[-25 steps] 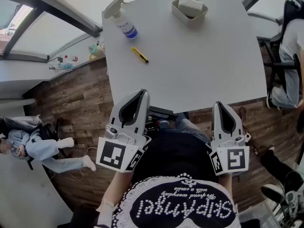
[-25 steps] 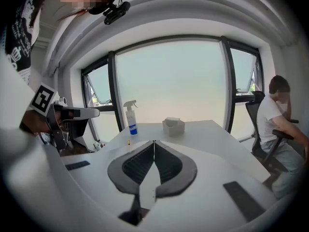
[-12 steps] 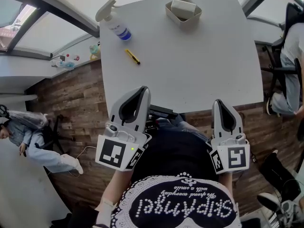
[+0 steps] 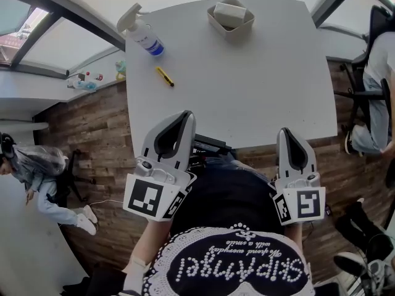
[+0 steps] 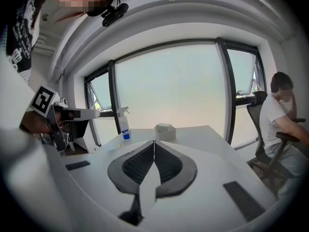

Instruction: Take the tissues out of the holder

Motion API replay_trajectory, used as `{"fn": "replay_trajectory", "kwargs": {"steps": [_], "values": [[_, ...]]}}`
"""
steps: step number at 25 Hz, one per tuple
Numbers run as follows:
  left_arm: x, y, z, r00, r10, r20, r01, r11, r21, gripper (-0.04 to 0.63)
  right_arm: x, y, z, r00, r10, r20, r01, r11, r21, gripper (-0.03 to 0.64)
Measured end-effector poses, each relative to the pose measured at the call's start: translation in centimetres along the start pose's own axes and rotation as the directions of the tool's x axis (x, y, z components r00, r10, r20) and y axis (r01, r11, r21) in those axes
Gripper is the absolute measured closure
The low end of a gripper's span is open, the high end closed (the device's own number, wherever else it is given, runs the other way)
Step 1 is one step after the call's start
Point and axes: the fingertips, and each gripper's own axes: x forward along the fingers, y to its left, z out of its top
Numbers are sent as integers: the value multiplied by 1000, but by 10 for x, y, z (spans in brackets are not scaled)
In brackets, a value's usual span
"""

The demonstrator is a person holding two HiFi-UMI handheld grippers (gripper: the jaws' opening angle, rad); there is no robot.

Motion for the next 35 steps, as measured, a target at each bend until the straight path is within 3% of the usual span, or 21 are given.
{"fn": "replay_trajectory", "kwargs": {"steps": [10, 21, 35], "values": [[4, -11, 5, 1000, 8, 15, -8, 1000, 7, 594, -1, -9, 4, 1000, 13, 19, -13, 1000, 0, 603], [-11, -3, -1, 999, 50, 11, -50, 999, -20, 594, -2, 2, -2, 999, 45, -24, -46, 999, -20, 603], [-1, 17, 7, 1000, -10, 19, 11, 1000, -14, 594, 8, 14, 0, 999, -6, -47, 5, 999, -38, 603]]}}
